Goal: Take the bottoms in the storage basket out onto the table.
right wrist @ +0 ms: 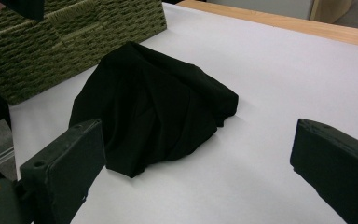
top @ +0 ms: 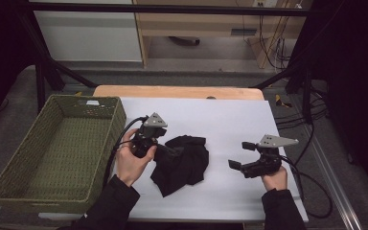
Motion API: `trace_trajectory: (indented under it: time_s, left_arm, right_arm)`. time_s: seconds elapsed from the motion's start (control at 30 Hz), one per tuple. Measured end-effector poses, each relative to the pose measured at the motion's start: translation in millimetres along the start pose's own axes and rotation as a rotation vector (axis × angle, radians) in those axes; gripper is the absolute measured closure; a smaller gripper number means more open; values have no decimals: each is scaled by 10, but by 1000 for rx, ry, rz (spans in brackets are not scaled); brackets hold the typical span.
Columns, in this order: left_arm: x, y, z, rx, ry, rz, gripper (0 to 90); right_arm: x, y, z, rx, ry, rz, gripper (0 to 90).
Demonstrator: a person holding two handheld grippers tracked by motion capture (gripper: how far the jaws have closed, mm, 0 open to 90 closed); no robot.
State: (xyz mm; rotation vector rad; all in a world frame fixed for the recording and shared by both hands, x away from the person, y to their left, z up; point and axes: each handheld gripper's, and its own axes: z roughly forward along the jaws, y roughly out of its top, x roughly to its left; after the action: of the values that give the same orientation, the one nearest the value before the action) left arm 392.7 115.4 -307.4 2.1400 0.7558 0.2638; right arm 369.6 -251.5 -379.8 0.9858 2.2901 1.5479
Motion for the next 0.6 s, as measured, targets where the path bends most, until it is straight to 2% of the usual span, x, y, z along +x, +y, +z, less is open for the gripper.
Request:
trace_trajectory:
  time_s: [0.23, 0.6]
  left_arm:
    - [44, -24, -192, -13, 3, 1, 121]
    - [104, -107, -456, -31, 35, -11, 122]
  right_arm:
    - [2, -1, 3, 1, 0, 1, 38]
    - [2, -1, 1, 1, -2, 2, 38]
